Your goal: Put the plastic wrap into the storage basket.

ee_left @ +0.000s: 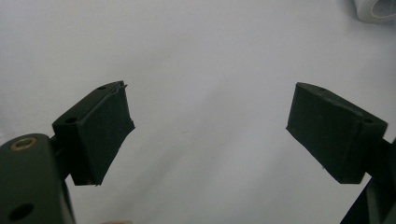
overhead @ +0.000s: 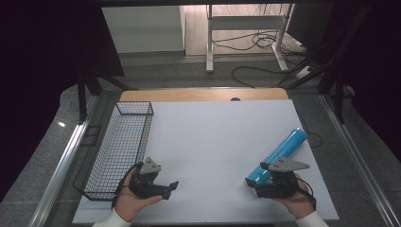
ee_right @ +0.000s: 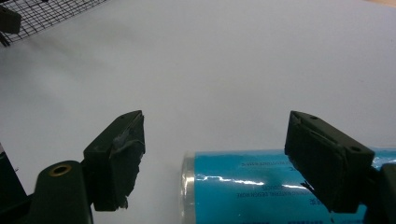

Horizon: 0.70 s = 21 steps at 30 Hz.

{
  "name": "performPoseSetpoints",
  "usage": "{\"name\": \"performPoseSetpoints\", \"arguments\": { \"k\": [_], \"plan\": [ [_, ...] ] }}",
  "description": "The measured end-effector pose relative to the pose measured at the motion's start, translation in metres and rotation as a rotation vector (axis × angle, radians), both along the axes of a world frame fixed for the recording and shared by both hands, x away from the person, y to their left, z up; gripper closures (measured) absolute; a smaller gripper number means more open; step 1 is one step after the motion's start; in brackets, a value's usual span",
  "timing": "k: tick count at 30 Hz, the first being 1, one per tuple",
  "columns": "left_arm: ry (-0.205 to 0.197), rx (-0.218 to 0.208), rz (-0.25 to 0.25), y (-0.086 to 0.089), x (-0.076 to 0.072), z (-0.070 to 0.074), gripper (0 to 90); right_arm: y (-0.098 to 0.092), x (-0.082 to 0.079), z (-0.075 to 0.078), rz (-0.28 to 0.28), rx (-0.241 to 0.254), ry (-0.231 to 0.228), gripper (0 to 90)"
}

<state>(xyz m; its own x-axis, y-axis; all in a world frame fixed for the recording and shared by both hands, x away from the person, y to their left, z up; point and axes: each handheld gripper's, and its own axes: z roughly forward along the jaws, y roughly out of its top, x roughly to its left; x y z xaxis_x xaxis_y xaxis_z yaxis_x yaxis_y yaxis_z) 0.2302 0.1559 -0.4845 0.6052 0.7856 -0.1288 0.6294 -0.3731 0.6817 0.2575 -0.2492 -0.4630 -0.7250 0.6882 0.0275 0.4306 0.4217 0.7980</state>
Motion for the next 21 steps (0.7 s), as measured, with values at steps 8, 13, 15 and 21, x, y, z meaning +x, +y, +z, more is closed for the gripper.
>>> {"name": "performPoseSetpoints", "arguments": {
  "k": [8,13,15,21],
  "plan": [
    [0.000,0.006,0.002,0.0042,-0.0022,-0.0019,13.2,0.0017,0.0014,0.0012,0.000,-0.013,0.004,22.8],
    [0.004,0.009,-0.005,0.0039,-0.0045,-0.0030,13.1,0.0026,0.0029,0.0012,-0.004,-0.017,0.017,23.6],
    [0.002,0.008,-0.008,0.0037,-0.0045,-0.0027,13.1,0.0020,0.0034,0.0011,-0.010,-0.010,0.023,24.0],
    [0.001,0.005,-0.011,0.0031,-0.0017,-0.0015,13.1,-0.0013,0.0041,0.0028,-0.017,-0.009,0.021,24.7]
  ]
}}
